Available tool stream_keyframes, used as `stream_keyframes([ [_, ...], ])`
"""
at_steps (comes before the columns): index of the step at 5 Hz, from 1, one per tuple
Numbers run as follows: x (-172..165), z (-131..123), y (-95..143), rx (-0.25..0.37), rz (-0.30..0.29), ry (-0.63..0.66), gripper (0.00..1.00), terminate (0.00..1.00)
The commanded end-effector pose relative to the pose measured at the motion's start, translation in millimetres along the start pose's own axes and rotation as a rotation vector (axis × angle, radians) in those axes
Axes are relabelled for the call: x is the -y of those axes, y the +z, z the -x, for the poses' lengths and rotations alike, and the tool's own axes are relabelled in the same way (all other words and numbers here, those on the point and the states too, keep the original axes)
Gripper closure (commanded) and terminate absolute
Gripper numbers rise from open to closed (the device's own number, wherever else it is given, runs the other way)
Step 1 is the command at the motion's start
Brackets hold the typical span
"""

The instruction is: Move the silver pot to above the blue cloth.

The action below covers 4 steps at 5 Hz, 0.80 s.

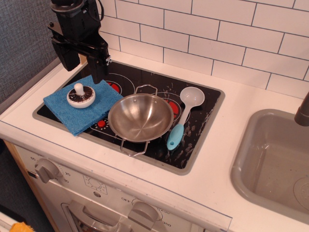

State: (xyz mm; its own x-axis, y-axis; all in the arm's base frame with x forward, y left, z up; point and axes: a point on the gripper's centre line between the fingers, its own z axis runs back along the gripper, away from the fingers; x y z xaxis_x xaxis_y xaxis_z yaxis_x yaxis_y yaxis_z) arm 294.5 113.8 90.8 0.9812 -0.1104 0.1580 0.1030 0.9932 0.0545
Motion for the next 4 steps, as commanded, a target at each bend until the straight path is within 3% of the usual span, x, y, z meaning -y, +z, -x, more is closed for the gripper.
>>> stream_keyframes([
  [1,0.0,0.0,0.0,0.000,0.000,0.000,0.00,0.00],
  [2,18.4,-7.0,-3.9,0.023,0.017,-0.012,0.00,0.00],
  [4,112.6,-24.7,-5.3,0.045,0.082,-0.276,0.00,0.00],
])
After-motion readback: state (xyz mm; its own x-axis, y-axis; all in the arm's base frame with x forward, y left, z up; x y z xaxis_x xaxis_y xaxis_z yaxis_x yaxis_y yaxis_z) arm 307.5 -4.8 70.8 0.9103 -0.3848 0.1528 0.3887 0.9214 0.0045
